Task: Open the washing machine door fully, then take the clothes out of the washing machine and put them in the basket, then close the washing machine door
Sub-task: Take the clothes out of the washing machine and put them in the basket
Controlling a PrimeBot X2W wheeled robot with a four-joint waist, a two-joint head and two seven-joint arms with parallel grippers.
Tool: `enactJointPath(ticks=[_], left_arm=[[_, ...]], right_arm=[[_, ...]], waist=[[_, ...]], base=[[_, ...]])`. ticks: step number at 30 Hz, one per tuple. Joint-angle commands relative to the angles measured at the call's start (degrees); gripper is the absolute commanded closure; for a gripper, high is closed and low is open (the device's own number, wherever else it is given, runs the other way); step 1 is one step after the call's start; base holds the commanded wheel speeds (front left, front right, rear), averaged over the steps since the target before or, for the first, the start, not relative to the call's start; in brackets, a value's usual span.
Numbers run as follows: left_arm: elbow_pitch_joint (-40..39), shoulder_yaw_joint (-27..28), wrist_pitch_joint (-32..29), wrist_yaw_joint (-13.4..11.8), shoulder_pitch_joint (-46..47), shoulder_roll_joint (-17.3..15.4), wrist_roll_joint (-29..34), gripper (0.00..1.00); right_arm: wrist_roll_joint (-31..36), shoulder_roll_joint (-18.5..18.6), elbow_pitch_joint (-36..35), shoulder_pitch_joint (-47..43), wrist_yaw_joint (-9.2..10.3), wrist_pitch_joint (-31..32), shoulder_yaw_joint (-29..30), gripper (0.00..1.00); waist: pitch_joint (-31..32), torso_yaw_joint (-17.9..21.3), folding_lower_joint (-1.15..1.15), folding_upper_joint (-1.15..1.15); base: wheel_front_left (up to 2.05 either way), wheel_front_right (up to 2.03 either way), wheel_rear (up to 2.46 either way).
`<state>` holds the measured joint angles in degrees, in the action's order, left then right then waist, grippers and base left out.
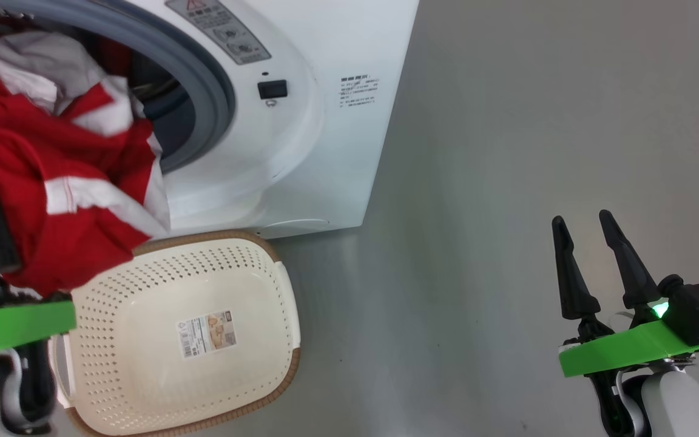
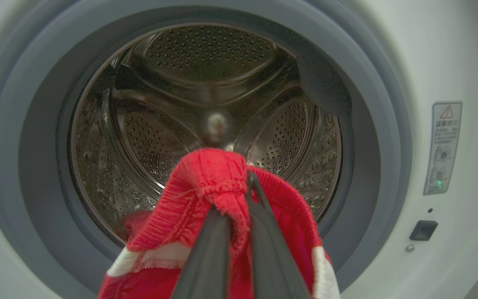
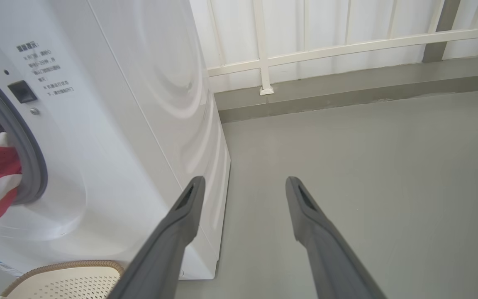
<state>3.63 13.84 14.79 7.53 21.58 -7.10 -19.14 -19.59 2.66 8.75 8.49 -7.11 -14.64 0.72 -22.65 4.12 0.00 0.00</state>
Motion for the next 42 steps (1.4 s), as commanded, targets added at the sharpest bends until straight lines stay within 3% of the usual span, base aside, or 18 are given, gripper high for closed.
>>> enactJointPath(ticks=[1, 9, 21, 28, 30, 31, 33, 42], left_arm=[[-0.9, 1.7, 0.2, 0.0, -1.2, -1.4, 0.0, 1.0], [12.2, -1.0, 0.2, 0.0, -1.8, -1.0, -2.0, 1.0], [25.4, -5.5, 0.2, 0.0, 3.5, -2.5, -1.5, 0.84], [32.6, -8.1, 0.2, 0.0, 9.0, -4.0, -1.8, 0.56], [34.2, -8.6, 0.2, 0.0, 10.3, -4.4, -2.0, 0.53], [34.9, -8.9, 0.2, 0.0, 10.8, -4.5, -2.1, 0.41], [36.0, -9.5, 0.2, 0.0, 11.6, -4.8, -2.2, 0.0], [37.5, -10.1, 0.2, 0.0, 12.7, -5.1, -2.6, 0.0]], right_arm=[[0.3, 0.2, -1.5, 0.5, -0.37, -0.4, -1.5, 0.0], [0.0, 0.2, -1.7, 1.3, -0.37, -0.4, -1.6, 0.0], [-0.9, 0.2, -2.5, 3.4, -0.37, -0.4, -2.6, 0.0], [-0.9, 0.2, -3.0, 4.6, -0.37, -0.4, -2.9, 0.0], [-0.9, 0.2, -3.1, 5.0, -0.37, -0.4, -3.0, 0.0], [-0.9, 0.2, -3.1, 5.1, -0.37, -0.4, -3.0, 0.0], [-0.9, 0.2, -3.2, 5.3, -0.37, -0.4, -3.1, 0.0], [-0.8, 0.2, -3.3, 5.4, -0.37, -0.4, -3.0, 0.0]], waist=[[-0.3, 0.1, 0.0, 0.0], [-2.9, 0.2, 0.0, 0.0], [-8.0, 1.1, 0.0, 0.0], [-11.4, 1.4, 0.0, 0.0], [-12.0, 1.6, 0.0, 0.0], [-12.2, 1.6, 0.0, 0.0], [-12.6, 1.7, 0.0, 0.0], [-13.1, 1.6, 0.0, 0.0]], base=[[0.0, 0.0, 0.0], [0.0, 0.0, 0.0], [0.0, 0.0, 0.0], [0.0, 0.0, 0.0], [0.0, 0.0, 0.0], [0.0, 0.0, 0.0], [0.0, 0.0, 0.0], [0.0, 0.0, 0.0]])
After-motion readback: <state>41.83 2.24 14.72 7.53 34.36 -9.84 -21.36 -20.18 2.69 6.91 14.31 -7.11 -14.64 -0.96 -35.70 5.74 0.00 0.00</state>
